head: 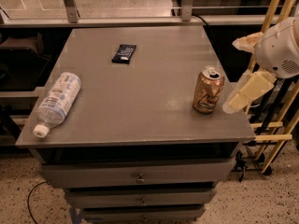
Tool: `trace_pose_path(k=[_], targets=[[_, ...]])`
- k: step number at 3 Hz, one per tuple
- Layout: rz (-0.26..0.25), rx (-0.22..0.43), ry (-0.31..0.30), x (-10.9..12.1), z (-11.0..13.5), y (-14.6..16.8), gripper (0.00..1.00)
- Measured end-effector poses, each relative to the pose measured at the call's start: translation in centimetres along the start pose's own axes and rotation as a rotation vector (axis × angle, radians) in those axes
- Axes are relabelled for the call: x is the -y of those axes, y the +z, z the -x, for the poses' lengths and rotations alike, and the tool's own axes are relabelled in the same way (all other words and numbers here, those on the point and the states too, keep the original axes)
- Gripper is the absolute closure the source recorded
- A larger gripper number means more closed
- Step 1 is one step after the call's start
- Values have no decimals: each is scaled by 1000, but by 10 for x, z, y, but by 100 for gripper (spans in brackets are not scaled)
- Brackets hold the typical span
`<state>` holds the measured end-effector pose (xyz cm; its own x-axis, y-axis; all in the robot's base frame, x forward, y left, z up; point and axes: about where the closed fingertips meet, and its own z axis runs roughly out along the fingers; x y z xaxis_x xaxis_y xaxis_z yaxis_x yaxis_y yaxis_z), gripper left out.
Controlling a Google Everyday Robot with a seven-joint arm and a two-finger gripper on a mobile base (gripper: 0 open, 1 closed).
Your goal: Move orange can near rxbar blueberry
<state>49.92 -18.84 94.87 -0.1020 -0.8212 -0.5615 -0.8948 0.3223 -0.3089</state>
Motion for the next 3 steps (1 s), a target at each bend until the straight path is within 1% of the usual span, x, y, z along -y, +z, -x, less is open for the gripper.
trace_pose_path(k=[1, 3], targets=[[0, 0, 0, 0, 0, 0, 0], [5, 64, -17, 5, 3, 11, 0]])
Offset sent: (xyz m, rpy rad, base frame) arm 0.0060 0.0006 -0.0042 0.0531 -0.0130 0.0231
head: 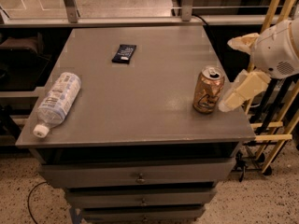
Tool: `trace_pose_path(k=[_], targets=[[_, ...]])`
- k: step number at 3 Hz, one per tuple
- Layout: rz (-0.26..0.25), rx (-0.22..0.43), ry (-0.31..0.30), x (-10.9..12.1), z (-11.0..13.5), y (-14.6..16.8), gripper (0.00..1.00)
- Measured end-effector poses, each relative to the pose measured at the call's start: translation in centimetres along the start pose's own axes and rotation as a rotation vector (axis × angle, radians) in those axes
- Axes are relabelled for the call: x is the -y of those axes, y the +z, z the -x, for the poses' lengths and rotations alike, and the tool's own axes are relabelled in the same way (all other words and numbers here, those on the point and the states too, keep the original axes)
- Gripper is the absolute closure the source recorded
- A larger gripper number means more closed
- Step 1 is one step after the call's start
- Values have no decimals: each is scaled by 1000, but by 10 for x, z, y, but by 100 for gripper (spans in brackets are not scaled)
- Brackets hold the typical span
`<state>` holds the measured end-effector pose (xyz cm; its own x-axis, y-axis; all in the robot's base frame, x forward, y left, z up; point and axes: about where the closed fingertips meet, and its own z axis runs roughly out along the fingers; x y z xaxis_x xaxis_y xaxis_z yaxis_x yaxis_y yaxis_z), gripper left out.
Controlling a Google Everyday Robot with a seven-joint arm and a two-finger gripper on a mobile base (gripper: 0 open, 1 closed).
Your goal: Move orange can near rxbar blueberry
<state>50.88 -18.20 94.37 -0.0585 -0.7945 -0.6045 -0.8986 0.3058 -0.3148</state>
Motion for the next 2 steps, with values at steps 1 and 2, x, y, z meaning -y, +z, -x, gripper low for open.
trace_pose_path(k=[1, 2], targets=[[-13, 28, -7, 7, 0, 12, 0], [-32, 44, -4, 14, -4, 24, 0]])
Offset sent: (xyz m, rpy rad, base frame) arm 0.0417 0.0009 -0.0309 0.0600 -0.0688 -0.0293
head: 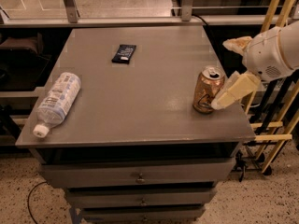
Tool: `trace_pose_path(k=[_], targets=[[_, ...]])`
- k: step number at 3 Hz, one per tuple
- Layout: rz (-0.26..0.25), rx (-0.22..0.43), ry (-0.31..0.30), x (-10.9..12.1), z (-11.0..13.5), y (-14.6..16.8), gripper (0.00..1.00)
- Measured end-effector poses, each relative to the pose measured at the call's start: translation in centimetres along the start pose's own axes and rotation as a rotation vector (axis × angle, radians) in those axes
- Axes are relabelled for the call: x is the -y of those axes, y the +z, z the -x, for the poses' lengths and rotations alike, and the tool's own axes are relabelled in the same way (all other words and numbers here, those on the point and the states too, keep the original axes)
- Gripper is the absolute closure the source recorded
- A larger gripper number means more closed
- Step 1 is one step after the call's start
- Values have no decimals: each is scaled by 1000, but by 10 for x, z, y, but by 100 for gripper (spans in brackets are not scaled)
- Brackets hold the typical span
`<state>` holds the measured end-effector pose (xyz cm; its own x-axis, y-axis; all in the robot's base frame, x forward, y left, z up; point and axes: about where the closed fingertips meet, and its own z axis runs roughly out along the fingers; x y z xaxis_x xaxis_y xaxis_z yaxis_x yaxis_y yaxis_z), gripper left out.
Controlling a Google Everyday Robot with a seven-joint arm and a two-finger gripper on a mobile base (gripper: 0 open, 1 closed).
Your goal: Move orange can near rxbar blueberry
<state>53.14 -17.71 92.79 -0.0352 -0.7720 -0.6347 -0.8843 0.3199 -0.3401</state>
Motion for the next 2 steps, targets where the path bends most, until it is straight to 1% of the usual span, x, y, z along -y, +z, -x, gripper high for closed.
trace_pose_path(k=[1, 2], targets=[[-9, 6, 12, 6, -7, 14, 0], [-7, 3, 37, 9, -17, 28, 0]])
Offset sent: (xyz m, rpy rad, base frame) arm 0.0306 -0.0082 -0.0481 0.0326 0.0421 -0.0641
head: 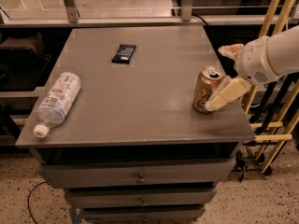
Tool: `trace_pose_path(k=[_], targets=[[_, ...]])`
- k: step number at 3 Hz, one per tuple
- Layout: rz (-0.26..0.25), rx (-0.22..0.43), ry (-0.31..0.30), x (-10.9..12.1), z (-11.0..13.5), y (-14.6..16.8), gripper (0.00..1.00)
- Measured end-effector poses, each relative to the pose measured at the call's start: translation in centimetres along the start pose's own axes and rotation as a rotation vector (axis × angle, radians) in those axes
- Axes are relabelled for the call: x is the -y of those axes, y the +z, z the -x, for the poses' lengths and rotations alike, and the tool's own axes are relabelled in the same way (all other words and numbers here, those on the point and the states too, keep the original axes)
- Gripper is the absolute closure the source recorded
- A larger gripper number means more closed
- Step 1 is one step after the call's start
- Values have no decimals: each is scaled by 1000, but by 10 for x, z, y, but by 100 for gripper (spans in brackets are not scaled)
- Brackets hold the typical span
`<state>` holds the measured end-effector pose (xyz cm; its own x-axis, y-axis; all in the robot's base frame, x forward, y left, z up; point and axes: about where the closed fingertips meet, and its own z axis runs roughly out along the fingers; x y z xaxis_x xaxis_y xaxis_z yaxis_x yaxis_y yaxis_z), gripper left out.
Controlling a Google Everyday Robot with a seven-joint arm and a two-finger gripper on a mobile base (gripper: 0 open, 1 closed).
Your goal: Move orange can near rxbar blueberry
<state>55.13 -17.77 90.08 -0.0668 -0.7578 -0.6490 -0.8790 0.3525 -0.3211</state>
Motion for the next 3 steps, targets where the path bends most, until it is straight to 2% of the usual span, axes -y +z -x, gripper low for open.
trace_pose_path(k=[1, 3], targets=[[14, 1, 6, -3, -4, 9, 19], [31, 24, 24, -6, -1, 14, 65]])
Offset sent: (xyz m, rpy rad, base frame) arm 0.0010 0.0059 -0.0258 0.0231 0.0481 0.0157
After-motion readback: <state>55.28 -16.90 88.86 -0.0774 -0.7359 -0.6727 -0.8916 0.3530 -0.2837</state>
